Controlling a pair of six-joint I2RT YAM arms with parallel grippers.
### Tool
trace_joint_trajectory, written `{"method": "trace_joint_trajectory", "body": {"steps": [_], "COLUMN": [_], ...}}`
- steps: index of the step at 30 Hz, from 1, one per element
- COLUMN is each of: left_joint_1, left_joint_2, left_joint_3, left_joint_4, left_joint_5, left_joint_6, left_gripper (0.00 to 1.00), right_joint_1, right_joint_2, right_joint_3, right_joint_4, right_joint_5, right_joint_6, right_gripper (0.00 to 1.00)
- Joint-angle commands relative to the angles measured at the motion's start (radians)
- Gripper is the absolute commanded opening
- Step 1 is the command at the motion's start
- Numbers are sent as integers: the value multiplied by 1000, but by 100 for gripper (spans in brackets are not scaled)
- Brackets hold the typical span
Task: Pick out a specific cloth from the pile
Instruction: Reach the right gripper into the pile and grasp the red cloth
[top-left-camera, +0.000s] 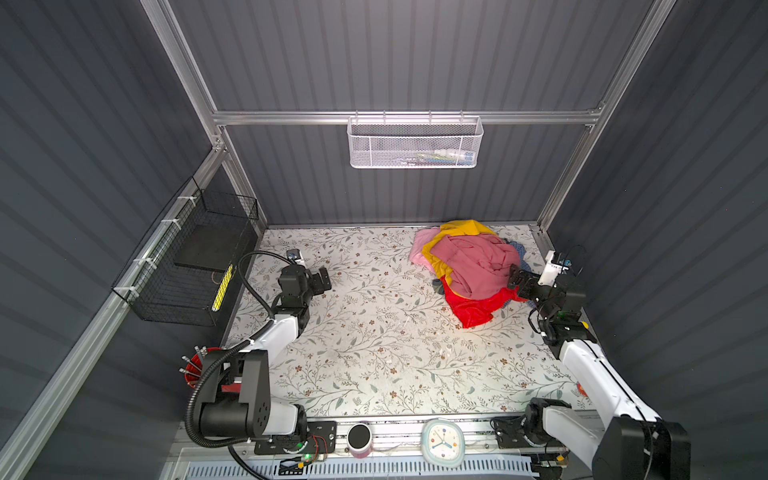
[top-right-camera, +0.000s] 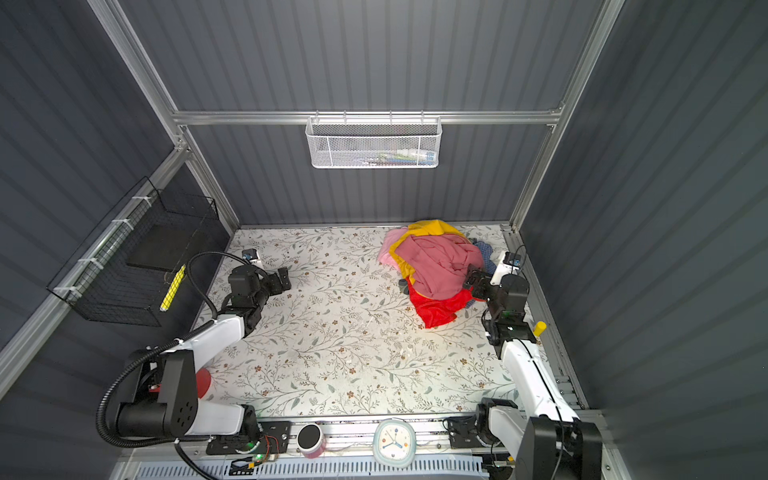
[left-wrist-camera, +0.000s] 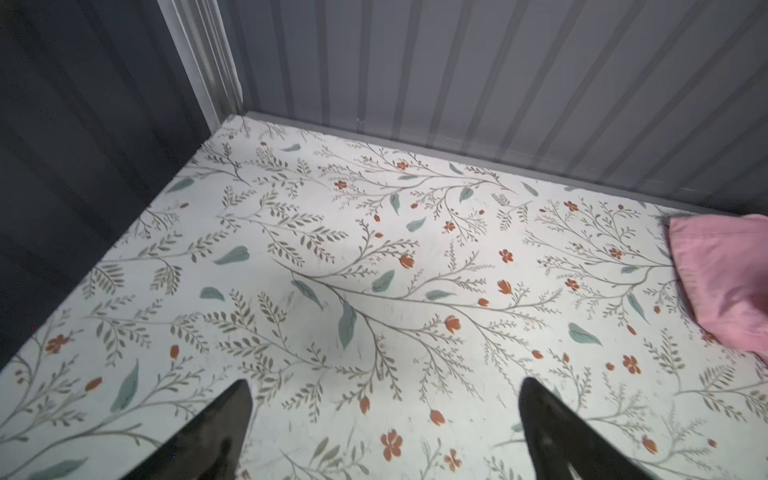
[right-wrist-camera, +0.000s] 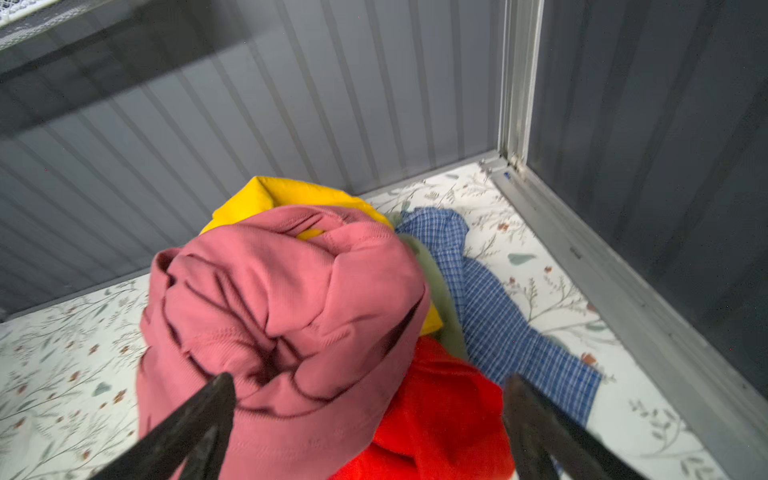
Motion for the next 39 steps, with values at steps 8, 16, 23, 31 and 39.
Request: {"method": "trace_joint_trajectory", "body": {"steps": [8,16,23,31,39], "left_joint_1": [-135,-135,-135,-135,-135], "left_joint_2": [-19,-128,-203,-252,-275], "left_joint_3": [-45,-135,-194,-221,-241], "left_joint_4": [-118,-130,-154,-181,-195], "left_joint_5": [16,9,-18,-30,-28], "left_joint_6": [-127,-145,-171,-194,-210], "left_gripper": [100,100,100,100,100], "right_joint_1": [221,476,570,584,583], "right_joint_2": [-73,58,296,445,564], "right_joint_3": [18,49,170,254,311], "right_joint_4": [-412,-471,-525,-565,-561], "right_joint_5": [33,225,291,364,380], "right_joint_6": [144,170,162,158,133], "right_gripper": [91,77,74,73,63]}}
